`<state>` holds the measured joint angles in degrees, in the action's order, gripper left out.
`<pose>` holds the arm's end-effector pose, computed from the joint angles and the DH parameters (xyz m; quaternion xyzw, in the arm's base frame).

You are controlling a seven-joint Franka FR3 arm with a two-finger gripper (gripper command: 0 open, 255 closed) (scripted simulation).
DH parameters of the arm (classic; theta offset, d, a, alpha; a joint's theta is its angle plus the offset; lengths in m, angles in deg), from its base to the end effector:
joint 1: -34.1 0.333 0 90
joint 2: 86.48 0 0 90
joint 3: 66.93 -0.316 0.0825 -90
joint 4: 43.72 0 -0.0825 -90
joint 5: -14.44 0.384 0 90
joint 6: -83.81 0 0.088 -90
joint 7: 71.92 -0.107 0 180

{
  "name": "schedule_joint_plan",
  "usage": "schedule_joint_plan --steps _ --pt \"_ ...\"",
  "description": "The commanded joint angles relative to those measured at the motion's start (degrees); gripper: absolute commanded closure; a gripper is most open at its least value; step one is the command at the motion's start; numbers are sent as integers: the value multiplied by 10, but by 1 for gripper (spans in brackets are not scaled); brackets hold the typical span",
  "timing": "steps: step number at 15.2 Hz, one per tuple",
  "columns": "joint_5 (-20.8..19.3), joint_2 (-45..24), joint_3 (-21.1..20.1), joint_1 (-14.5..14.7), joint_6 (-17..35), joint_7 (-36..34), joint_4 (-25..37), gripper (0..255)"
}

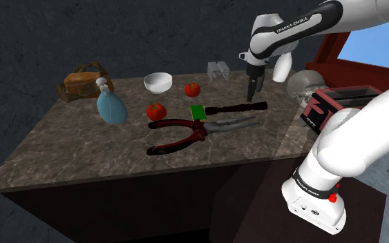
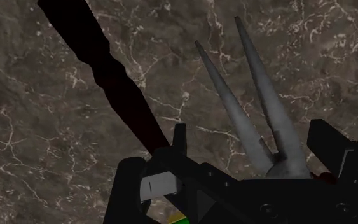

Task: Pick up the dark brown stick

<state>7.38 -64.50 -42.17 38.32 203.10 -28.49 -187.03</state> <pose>0.3879 -0.1514 0.4027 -0.9685 -0.2455 0.0133 0.0384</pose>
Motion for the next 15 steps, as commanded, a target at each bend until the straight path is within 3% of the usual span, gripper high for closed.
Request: schedule_joint_plan --steps 1,6,10,15 --pt "7 -52 22 13 31 57 18 0" --pt "55 -183 60 35 96 206 71 0" --pt "116 -293 61 33 134 329 128 0" --pt "146 -339 49 22 166 364 134 0"
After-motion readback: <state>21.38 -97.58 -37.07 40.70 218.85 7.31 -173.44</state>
